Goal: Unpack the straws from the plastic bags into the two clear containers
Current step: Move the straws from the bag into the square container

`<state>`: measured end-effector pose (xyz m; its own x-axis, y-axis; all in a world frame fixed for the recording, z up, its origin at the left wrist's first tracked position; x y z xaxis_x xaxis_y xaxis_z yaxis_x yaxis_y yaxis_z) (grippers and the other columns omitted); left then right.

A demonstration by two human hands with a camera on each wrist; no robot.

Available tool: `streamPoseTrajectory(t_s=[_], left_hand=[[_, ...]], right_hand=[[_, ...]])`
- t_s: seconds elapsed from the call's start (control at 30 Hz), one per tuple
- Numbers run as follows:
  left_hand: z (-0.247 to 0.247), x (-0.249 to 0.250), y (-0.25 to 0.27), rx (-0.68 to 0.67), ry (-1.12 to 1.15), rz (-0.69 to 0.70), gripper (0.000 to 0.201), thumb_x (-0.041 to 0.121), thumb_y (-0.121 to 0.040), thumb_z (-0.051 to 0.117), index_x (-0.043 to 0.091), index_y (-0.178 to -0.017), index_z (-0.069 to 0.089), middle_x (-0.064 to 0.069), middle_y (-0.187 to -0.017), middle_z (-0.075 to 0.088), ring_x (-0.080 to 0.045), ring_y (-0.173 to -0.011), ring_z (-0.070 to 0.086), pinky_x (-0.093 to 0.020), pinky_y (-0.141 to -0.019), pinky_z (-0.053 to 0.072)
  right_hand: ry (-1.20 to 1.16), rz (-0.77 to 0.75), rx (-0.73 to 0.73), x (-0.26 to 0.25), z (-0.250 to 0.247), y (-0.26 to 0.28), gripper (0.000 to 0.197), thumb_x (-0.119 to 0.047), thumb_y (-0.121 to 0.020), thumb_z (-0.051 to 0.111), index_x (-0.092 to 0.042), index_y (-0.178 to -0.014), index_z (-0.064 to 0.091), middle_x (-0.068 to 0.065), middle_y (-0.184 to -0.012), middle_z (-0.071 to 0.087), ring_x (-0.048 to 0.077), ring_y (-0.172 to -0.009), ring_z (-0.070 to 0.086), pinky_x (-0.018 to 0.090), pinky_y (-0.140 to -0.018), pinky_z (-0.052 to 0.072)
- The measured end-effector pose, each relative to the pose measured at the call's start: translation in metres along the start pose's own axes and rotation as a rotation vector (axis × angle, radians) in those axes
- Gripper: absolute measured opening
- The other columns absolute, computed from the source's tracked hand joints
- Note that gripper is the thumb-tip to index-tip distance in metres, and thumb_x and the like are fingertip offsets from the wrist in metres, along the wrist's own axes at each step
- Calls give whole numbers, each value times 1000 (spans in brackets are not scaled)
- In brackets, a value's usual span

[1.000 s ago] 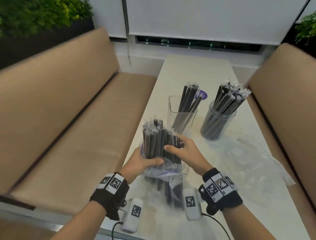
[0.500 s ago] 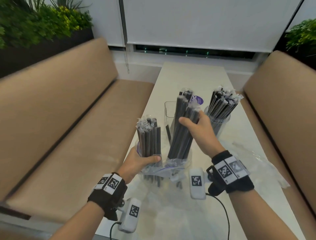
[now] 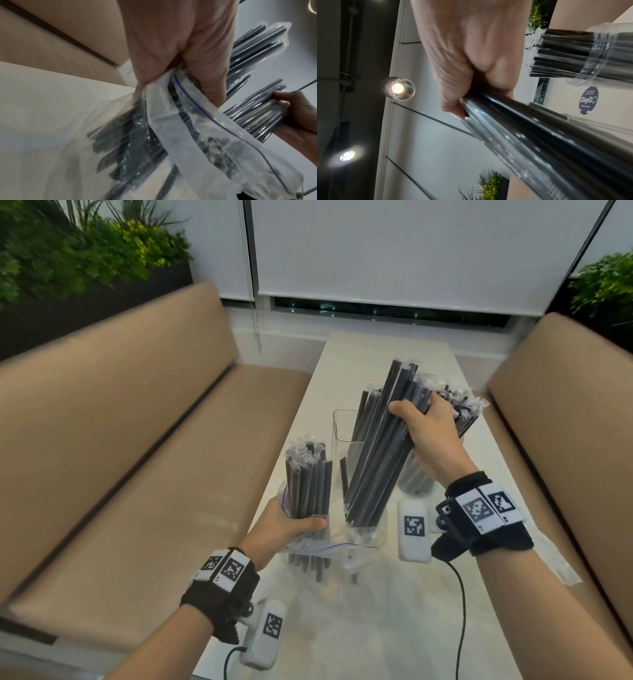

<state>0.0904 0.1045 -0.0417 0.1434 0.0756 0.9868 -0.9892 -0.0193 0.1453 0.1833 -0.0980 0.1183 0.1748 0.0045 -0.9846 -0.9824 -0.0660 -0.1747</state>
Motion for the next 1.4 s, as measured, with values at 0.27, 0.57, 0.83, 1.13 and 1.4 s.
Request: streamPoseTrajectory(t_s=[0.27, 0.57, 0.83, 1.13, 1.4], left_hand=[[6, 3, -3, -28, -22, -13, 61, -3, -67, 83, 12, -122, 59, -8, -114, 73, -22, -107, 69, -34, -92, 56], [0, 0, 0, -17, 21, -21, 58, -3, -63, 84, 24, -110, 61, -4, -109, 74, -20, -104, 70, -32, -89, 56], [-8, -10, 8, -5, 59, -41, 62, 4, -59, 86, 18, -114, 61, -10, -112, 73, -25, -107, 69, -38, -93, 55], [-18, -13, 14, 14, 59, -42, 50, -13, -72, 77, 17, -109, 62, 3, -95, 78, -16, -95, 72, -22, -76, 58], [-19, -18, 12, 21, 71, -59, 52, -13, -72, 76, 21, -107, 60, 6, -93, 78, -8, -91, 73, -19, -73, 57]], right_hand=[[-124, 146, -4, 34, 8, 7, 33, -3, -89, 60, -7, -121, 50, 11, -99, 76, 31, -101, 71, 54, -100, 49], [-156, 57, 84, -24, -16, -25, 26, -5, -91, 57, -8, -115, 52, 12, -109, 68, 22, -96, 72, 38, -87, 57], [44, -419, 156, -126, 0, -72, 25, -5, -84, 60, -13, -103, 47, 6, -95, 65, 13, -84, 73, 32, -79, 60], [399, -426, 132, -19, 53, -61, 31, -8, -81, 67, -5, -106, 50, 6, -89, 62, 21, -75, 59, 28, -65, 49], [245, -237, 216, 30, 29, -65, 42, -10, -79, 70, -18, -109, 40, 7, -99, 63, 26, -86, 65, 41, -79, 57]])
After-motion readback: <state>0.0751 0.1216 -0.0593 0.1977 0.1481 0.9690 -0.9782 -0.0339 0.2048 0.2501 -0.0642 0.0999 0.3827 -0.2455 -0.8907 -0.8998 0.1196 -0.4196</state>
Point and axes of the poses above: each hand's wrist, its own y-axis away from the middle knuckle, its own z-axis out of the palm, x = y × z, the point moved 9 cm from there along -y, towards the middle knuckle
